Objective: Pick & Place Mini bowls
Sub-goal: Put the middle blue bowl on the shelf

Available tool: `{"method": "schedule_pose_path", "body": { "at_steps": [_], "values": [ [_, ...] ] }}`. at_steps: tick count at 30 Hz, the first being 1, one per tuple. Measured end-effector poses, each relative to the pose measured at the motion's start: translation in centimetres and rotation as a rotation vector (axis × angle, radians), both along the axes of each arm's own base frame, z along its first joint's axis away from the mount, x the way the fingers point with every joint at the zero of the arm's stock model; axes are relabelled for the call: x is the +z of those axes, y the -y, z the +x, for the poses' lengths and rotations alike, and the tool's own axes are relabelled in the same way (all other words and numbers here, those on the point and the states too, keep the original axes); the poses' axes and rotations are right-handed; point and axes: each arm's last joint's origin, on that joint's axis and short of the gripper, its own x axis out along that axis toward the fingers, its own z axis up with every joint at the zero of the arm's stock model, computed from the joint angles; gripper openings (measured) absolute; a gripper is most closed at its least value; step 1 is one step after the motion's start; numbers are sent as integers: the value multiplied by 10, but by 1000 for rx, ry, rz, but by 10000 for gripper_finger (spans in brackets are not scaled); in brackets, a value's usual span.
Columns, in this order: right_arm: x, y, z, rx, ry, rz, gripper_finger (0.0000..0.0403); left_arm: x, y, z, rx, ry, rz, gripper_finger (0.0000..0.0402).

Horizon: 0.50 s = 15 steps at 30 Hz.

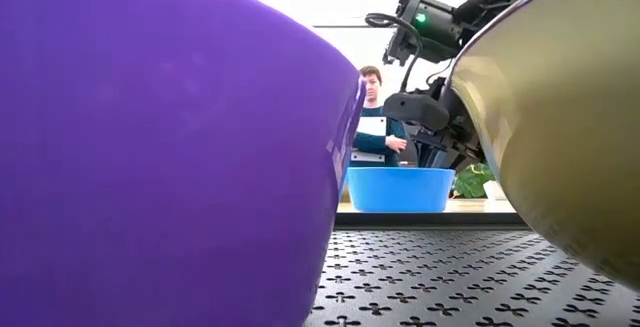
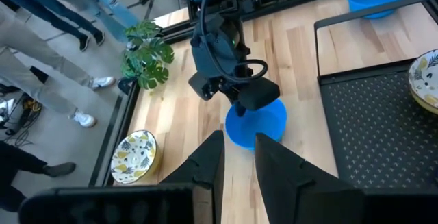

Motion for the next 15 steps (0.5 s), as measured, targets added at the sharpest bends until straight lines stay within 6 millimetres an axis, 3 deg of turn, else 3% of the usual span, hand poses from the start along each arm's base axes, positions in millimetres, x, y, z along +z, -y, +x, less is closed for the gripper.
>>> {"method": "schedule_pose_path", "body": {
  "at_steps": [5,10,15],
  "values": [
    [8,0,5,9,20,-3,9,0,0,0,0,0,0,75],
    [37,-6,21,68,40,-23,9,0,0,0,0,-2,1,75],
    [68,-24,36,148,71,-40,9,0,0,0,0,-4,2,75]
  ]
}}
